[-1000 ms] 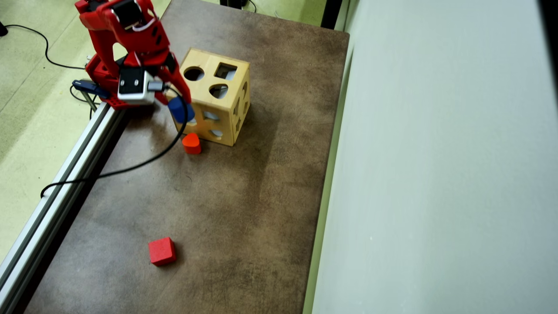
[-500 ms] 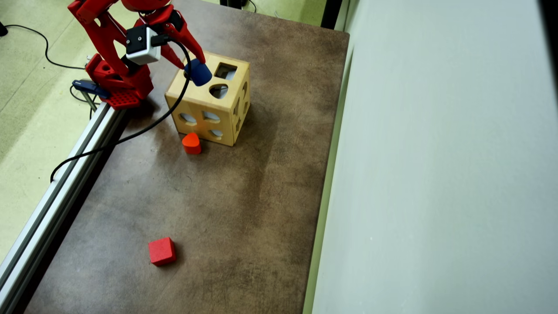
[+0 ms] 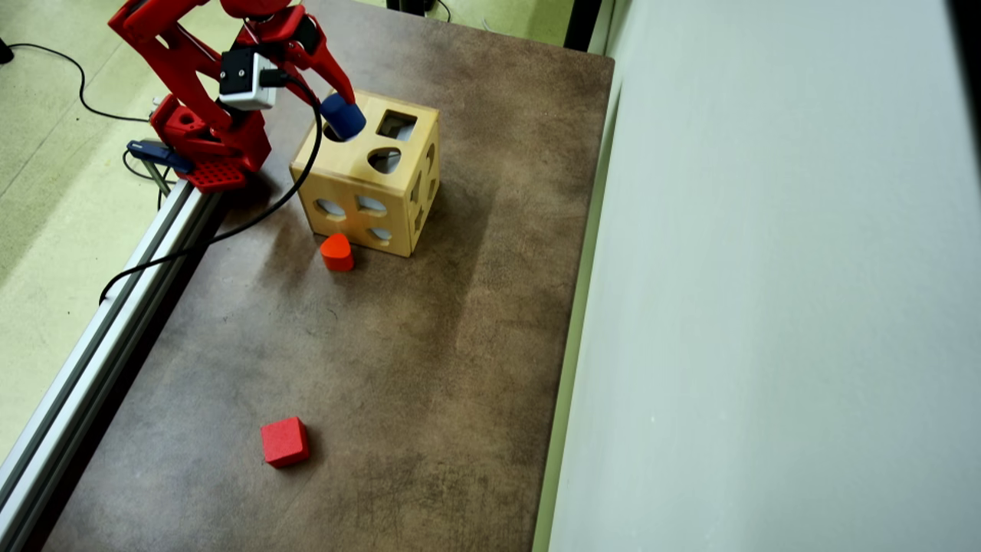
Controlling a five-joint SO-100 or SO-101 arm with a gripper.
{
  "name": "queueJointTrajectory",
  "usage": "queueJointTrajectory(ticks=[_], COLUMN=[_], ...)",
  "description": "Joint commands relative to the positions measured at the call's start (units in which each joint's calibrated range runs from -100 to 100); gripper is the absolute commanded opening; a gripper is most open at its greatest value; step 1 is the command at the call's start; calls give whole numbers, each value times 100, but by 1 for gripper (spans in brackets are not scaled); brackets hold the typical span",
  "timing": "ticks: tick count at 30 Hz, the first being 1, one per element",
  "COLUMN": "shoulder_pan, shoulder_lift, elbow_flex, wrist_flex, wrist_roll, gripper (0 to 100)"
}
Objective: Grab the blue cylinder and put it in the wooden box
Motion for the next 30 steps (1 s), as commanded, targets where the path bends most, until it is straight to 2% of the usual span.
queueJointTrajectory(ticks=[1, 30], shoulder_pan=[-193, -126], shoulder_lift=[-157, -479], elbow_flex=[-2, 1090], wrist_flex=[73, 65], wrist_roll=[-5, 39], gripper=[18, 18])
